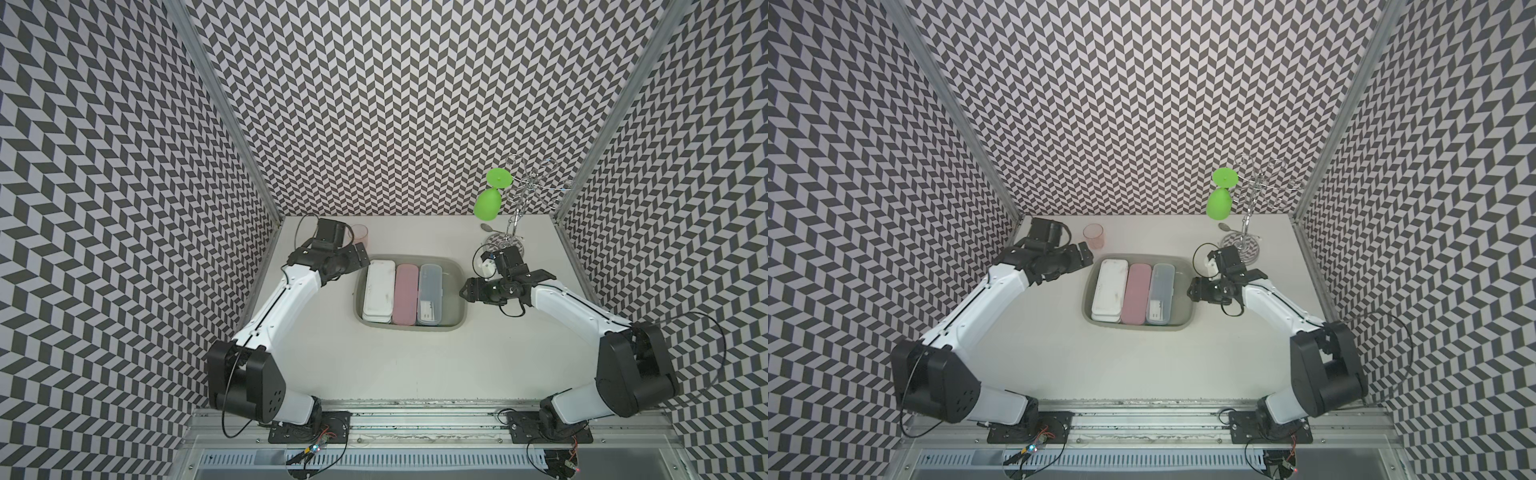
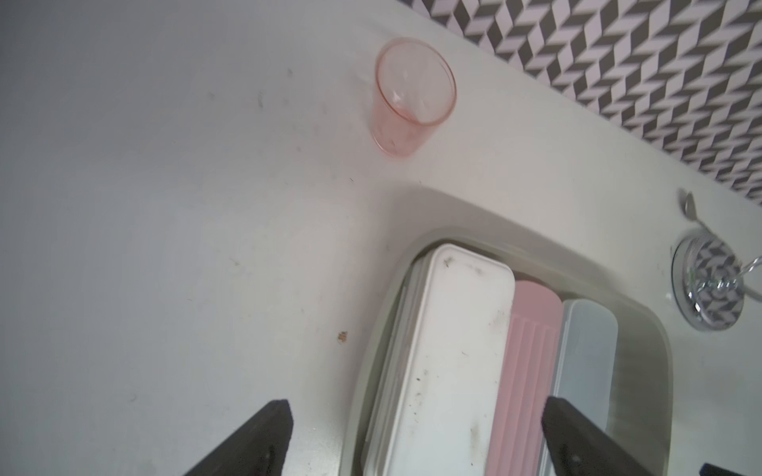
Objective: Put the pencil case into the storage box
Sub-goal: Place the pencil case at the storage box, then reset both arms
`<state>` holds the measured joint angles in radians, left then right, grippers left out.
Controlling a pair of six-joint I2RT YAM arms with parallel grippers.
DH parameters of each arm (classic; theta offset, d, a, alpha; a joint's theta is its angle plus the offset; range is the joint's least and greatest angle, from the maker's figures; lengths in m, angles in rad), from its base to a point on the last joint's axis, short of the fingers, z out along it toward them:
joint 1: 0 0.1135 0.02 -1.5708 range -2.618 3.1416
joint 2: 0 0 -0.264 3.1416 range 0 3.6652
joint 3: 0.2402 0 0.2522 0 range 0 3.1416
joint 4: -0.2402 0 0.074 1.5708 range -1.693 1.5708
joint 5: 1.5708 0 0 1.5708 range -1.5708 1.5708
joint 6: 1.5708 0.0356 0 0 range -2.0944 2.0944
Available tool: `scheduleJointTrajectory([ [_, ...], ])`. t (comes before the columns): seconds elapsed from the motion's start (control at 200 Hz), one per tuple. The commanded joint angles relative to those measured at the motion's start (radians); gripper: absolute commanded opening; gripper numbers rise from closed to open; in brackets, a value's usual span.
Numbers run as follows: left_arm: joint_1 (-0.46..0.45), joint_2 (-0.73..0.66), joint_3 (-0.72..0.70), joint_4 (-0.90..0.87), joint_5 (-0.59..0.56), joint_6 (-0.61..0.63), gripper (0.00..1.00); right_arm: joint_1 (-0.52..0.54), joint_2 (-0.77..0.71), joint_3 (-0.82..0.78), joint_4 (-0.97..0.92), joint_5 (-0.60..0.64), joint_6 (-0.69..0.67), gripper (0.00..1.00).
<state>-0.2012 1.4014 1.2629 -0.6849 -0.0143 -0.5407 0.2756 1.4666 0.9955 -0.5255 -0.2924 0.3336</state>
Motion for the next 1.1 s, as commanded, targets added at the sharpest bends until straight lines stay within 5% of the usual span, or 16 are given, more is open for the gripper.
scheduleJointTrajectory([
  [0.0,0.071,-0.078,-0.055,0.168,-0.014,0.017,1.0,-0.088,-0.084,-0.015,0.099,0.136,-0.013,0.79],
  [0.14,0.161,-0.09,-0.192,0.35,-0.148,0.049,1.0,-0.167,-0.159,-0.146,0.383,0.321,-0.078,0.91],
  [0.225,0.171,-0.112,-0.382,0.63,-0.198,0.167,1.0,-0.169,-0.227,-0.324,0.708,0.406,-0.181,1.0],
  [0.31,0.171,-0.109,-0.553,0.873,-0.236,0.31,1.0,-0.169,-0.27,-0.509,1.093,0.435,-0.256,0.99],
  [0.401,0.175,-0.068,-0.667,1.067,-0.291,0.403,1.0,-0.176,-0.232,-0.6,1.272,0.466,-0.3,1.0],
  [0.521,0.189,0.017,-0.767,1.287,-0.218,0.489,1.0,-0.176,-0.121,-0.608,1.277,0.441,-0.318,1.0],
  [0.621,0.226,0.066,-0.846,1.502,0.026,0.529,1.0,-0.176,-0.08,-0.668,1.436,0.484,-0.309,0.99],
  [0.751,0.241,0.141,-0.778,1.506,0.279,0.603,1.0,-0.178,-0.027,-0.643,1.513,0.506,-0.346,1.0],
  [0.881,0.26,0.212,-0.703,1.444,0.368,0.607,1.0,-0.184,0.065,-0.656,1.65,0.506,-0.349,0.99],
  [1.097,0.275,0.132,-0.89,1.71,0.379,0.594,1.0,-0.197,0.052,-0.715,1.716,0.537,-0.318,1.0],
])
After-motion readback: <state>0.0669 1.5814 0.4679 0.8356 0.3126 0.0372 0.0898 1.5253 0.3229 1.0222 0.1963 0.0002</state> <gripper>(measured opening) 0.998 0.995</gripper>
